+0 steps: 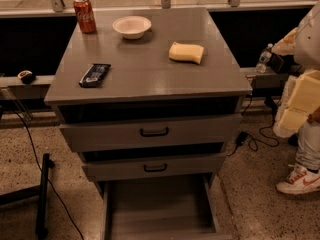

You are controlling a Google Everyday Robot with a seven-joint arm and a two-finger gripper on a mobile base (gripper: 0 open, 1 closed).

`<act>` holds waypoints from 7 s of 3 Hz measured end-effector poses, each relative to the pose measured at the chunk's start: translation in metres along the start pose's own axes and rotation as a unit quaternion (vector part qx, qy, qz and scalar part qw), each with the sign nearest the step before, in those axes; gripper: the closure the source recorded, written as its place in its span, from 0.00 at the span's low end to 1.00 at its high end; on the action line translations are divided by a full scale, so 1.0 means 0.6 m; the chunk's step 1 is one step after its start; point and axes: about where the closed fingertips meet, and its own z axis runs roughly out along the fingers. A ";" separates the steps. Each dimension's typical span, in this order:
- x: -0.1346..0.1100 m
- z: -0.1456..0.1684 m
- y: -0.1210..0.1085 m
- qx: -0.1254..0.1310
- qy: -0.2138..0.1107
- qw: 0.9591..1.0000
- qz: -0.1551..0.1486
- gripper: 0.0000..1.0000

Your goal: Place rxbar blueberry into bottom drawer

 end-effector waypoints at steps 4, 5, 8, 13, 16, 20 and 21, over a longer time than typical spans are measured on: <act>-0.169 0.048 -0.082 0.016 -0.094 0.993 -0.070 0.00; -0.211 0.057 -0.106 0.025 -0.126 0.988 -0.081 0.00; -0.537 0.185 -0.166 -0.006 -0.317 0.948 -0.025 0.00; -0.714 0.410 -0.202 -0.077 -0.440 0.894 0.022 0.00; -0.745 0.434 -0.135 -0.109 -0.477 0.872 -0.024 0.66; -0.663 0.286 -0.116 0.022 -0.535 0.845 -0.018 1.00; -0.616 0.238 -0.065 0.064 -0.546 0.835 -0.019 1.00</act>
Offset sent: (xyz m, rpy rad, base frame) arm 0.0948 0.0972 0.0215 0.1694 -0.1265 0.2027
